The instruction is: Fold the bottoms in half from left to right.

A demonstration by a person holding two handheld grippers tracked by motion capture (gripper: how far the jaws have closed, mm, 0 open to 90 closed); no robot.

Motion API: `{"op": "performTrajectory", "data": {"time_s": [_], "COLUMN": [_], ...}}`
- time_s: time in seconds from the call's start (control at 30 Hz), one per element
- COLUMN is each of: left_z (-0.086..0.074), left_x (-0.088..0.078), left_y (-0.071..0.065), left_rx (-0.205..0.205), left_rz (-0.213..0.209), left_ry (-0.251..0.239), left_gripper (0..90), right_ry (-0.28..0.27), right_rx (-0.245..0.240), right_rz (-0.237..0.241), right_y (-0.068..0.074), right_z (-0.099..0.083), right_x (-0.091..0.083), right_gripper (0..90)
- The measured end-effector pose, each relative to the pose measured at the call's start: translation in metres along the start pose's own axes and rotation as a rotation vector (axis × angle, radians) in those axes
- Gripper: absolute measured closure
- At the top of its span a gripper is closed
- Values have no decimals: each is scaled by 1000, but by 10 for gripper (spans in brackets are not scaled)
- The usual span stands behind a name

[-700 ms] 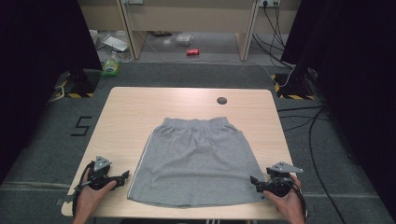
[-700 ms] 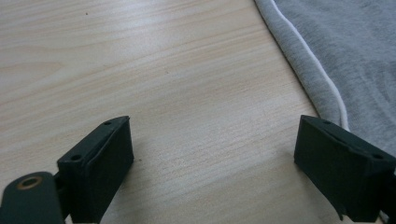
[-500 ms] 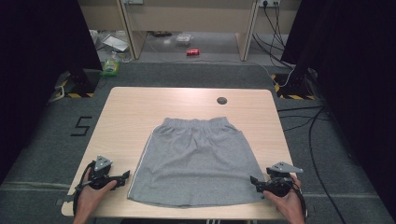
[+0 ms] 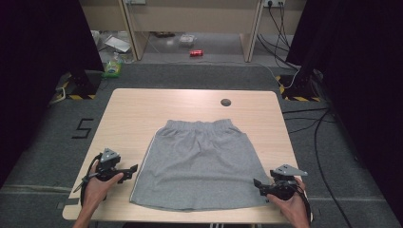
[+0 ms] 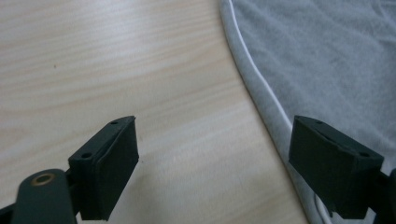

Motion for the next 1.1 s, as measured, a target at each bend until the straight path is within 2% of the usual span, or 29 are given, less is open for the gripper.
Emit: {"op": "performTrajectory", "data": {"time_s": [0.13,0.5,0.67,1.1], "left_z": [11,28,44,78], "left_x": [5,21,31,55], "left_y": [1,-1,-4,-13], "left_rx": [-4,1,-12,-8], "left_rz": [-6,-21,-49,-70], "left_ry": [-5,-6,-19,-19], "left_gripper": [155,155,156,167], "right_ry": [1,-2,-6,-6], "right_rx": [6,8,5,6], "right_rz": [1,5,9,13], "right_y": [-1,0,-1,-2], "right_z": [0,0,0,-1], "right_x": [0,0,1,2], "right_gripper": [192,192,199,197]}}
Point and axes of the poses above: each handheld gripper's, and its own axes: x roughly forward along the jaws, z roughly out of its top, y roughly to its left, the point moved 5 cm from there along x, roughly forward along the jaws
